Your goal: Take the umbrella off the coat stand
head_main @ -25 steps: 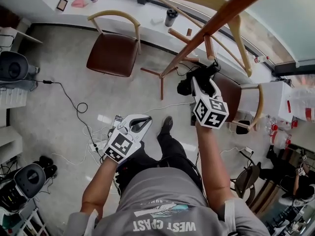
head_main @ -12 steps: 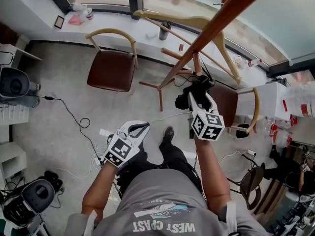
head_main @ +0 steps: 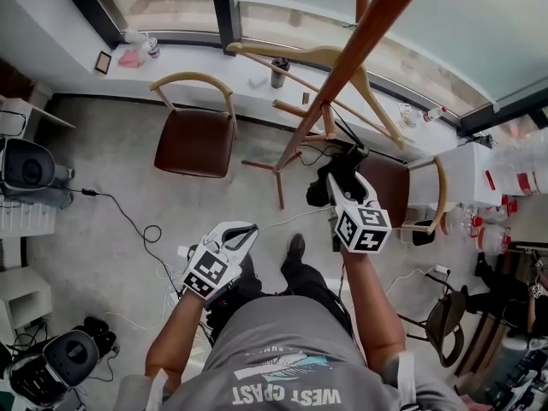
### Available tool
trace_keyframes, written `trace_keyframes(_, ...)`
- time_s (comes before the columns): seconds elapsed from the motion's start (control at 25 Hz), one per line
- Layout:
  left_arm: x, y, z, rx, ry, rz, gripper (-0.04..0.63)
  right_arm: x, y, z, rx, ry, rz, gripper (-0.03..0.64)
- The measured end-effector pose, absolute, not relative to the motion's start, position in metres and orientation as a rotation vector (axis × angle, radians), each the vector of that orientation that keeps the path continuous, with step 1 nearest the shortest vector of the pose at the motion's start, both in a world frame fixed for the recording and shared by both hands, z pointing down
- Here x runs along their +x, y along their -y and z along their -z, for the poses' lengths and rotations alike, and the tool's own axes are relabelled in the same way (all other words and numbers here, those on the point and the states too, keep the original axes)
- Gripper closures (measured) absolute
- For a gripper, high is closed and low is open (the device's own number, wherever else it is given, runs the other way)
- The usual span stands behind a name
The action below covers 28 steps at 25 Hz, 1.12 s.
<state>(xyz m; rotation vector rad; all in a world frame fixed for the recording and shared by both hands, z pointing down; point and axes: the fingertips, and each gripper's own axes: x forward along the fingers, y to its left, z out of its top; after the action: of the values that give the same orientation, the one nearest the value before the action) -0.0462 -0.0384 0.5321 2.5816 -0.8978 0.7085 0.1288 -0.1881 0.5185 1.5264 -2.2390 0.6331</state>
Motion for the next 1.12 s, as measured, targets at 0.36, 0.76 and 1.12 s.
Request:
trace_keyframes(0.36,-0.050,0.025,-0.521,2.580,0.935,-0.713,0.594,0.137,0.192,-0.492,1.533,2.278,-0.583,0.403)
trace_keyframes(0.76,-0.058,0.019,-0.510,2.583,0.990,-0.732,0.594,0.146,0.216,-0.473,1.586,2.282,-0.555,0.403)
trace_keyframes(1.12,-0.056,0.013,-0.500,2.575,1.030,-0.737,0.593,0.127,0.190,-0.438,1.483,2.388,-0.487,0.403)
